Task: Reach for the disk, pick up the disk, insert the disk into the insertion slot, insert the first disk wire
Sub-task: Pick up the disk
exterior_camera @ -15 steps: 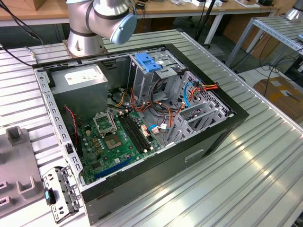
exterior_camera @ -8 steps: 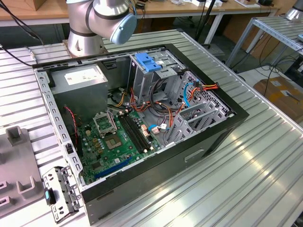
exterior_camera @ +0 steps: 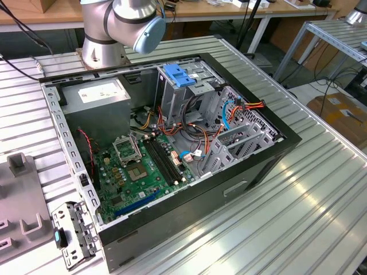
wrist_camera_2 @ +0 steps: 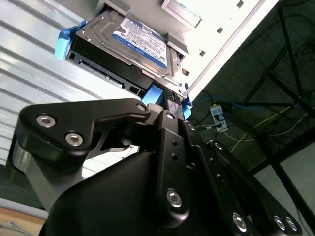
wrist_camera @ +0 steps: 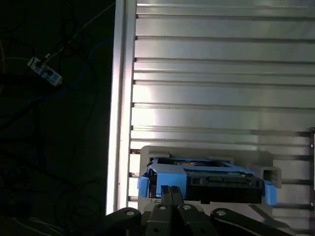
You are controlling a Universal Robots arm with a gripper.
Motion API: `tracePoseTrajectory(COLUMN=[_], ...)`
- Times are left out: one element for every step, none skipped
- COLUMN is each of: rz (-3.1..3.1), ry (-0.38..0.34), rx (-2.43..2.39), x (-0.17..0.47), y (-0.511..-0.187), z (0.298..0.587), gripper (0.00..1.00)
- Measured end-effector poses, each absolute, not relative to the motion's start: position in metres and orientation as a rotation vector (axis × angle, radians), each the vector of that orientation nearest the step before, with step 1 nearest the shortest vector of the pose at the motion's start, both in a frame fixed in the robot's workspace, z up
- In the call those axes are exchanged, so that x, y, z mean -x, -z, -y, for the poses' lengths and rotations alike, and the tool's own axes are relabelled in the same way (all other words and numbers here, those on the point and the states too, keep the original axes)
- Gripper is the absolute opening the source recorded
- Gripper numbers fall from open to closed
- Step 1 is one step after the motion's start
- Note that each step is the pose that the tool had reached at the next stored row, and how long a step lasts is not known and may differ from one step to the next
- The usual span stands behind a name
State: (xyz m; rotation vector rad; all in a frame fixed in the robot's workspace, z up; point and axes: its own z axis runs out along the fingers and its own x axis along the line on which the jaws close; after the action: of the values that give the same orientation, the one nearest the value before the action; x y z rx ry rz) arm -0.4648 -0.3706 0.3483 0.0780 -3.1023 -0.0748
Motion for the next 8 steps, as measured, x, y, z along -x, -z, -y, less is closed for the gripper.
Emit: tracePoseTrajectory(rz=[3.100, 3.097, 3.095, 3.091, 3.088, 3.086, 3.083, 3.081], ry=[0.074, 0.073, 0.072, 0.071, 0.071, 0.070, 0.070, 0.070], rx=[-0.130, -0.168, -0.202, -0.246, -0.277, -0.296, -0.318, -0.335], x=[0.4648, 0.4648, 0.4648, 0.4648, 0.4647, 0.4648, 0.4648, 0.4648], y=[-0.3484, -0.3484, -0.3483, -0.3483, -0.3484, -0.3484, -0.3484, -0.3483], z=[0.3705, 0.3705, 0.3705, 0.3705, 0.3705, 0.3705, 0.3706, 0.3705], gripper=[0.11, 0.11, 0.11, 0.11, 0.11, 0.11, 0.11, 0.11])
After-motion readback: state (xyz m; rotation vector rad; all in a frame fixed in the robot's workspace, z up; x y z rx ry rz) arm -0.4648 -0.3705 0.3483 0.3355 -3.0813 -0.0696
